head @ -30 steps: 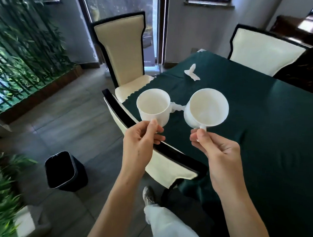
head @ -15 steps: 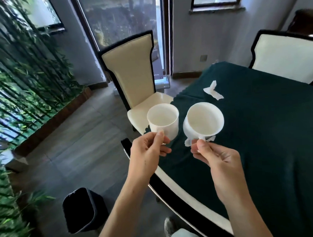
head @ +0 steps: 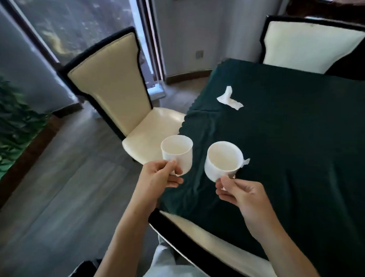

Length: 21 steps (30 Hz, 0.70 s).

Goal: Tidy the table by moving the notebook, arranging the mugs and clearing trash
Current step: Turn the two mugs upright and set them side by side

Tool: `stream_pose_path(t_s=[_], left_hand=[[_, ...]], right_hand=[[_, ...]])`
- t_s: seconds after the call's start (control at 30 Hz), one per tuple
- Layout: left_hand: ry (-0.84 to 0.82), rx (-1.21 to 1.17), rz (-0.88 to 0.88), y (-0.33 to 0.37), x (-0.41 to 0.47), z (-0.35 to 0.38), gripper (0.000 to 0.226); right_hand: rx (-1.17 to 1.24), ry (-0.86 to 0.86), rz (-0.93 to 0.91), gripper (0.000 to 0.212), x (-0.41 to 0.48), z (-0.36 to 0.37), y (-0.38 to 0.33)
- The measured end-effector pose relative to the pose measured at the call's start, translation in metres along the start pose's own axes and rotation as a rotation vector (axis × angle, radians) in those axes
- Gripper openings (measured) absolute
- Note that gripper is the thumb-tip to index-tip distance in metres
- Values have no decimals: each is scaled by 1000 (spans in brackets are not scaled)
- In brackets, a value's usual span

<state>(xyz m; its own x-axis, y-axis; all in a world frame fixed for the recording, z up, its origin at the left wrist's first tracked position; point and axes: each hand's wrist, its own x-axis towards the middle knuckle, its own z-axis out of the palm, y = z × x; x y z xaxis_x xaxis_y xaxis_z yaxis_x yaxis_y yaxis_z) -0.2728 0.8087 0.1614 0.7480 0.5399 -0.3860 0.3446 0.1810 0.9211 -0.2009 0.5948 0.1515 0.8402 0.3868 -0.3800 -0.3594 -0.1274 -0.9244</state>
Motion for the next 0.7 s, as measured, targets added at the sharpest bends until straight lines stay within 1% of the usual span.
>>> stream_pose_path(t_s=[0.13,0.3,0.47,0.7], left_hand=[[-164,53,-87,-5,42,-25,33],[-298,137,-153,-16,81,-43,32],[-374,248,-186,-37,108,-46,35],[-387,287,-227,-57,127,-39,35]], right_hand=[[13,75,77,27,16,31,5],[30,186,184,28,38,59,16],[82,234,310,29,54,72,32],[44,275,461,26,83,77,52]])
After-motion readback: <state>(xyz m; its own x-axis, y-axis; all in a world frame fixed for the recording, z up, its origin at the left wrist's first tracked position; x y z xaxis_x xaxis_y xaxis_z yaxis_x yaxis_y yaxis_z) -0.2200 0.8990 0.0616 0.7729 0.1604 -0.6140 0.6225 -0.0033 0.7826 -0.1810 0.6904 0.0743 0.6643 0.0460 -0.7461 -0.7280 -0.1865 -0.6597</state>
